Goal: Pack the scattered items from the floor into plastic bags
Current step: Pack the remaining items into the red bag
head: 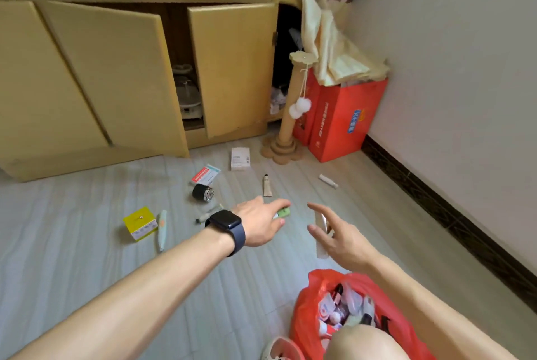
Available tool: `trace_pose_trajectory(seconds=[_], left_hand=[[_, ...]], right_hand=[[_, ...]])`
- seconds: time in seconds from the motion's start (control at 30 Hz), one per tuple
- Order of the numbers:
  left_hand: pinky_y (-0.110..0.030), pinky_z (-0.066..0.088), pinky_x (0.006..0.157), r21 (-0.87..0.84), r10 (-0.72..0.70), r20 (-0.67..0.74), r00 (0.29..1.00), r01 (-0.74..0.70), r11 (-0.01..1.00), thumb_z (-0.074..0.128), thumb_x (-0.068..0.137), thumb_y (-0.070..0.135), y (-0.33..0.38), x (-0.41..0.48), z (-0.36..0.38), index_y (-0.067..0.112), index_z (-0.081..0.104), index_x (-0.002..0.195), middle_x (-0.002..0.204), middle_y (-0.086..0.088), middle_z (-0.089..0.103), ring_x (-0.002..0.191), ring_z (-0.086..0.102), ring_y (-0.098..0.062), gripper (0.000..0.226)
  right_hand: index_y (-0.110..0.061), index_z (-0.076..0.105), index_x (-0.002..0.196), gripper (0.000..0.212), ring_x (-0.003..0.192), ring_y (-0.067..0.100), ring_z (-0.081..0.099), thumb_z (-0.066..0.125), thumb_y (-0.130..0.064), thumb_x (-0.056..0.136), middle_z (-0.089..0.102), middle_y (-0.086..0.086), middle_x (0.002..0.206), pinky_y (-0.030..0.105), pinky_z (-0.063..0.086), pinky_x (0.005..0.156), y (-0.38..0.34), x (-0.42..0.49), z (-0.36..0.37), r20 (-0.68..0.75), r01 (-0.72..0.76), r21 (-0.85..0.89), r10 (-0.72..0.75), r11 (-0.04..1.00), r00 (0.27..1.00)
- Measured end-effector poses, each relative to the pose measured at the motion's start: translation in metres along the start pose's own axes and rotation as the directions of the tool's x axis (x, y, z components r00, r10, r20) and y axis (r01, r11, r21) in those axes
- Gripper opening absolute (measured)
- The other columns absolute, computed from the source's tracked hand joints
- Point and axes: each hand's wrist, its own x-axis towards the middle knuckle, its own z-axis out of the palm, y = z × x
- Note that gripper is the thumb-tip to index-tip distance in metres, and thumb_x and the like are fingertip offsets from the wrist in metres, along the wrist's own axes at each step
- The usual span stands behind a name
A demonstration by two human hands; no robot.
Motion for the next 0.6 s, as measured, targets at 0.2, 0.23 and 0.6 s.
trace_pose_trajectory(seconds=[0.2, 0.23, 0.6], left_hand=[[-0.044, 0.047, 0.092, -0.177, 0.126, 0.040, 0.991, -0.117, 0.977, 0.033, 0.100, 0.052, 0.065, 0.028, 0.078, 0.052, 0.023, 0.144, 0.118, -0.013, 0.052, 0.107, 0.058, -0.039, 0.045], [-0.044, 0.048, 0.092, -0.201, 0.146, 0.054, 0.988, -0.132, 0.971, 0.032, 0.100, 0.052, 0.073, 0.030, 0.095, 0.053, 0.022, 0.144, 0.118, -0.012, 0.052, 0.108, 0.058, -0.038, 0.045], [-0.044, 0.038, 0.099, -0.011, 0.325, 0.186, 0.927, -0.329, 0.944, 0.038, 0.098, 0.049, 0.123, 0.037, 0.218, 0.046, 0.009, 0.151, 0.129, -0.008, 0.049, 0.121, 0.047, -0.030, 0.060]], right_hand=[[-0.044, 0.043, 0.139, 0.041, 0.110, 0.008, 0.060, 0.050, -0.045, 0.099, 0.057, -0.009, 0.126, 0.039, 0.050, 0.097, 0.087, -0.063, 0.022, -0.207, -0.239, 0.475, 0.372, 0.847, 0.905], [-0.040, 0.044, 0.140, 0.041, 0.121, 0.010, 0.055, 0.050, -0.043, 0.099, 0.053, -0.012, 0.135, 0.040, 0.047, 0.103, 0.103, -0.072, 0.029, -0.213, -0.275, 0.508, 0.429, 0.816, 0.878], [-0.057, 0.031, 0.139, 0.047, 0.091, 0.009, 0.062, 0.050, -0.044, 0.098, 0.068, -0.007, 0.103, 0.022, 0.047, 0.081, 0.178, -0.116, 0.081, -0.075, -0.581, 0.178, 0.599, 0.794, 0.797]])
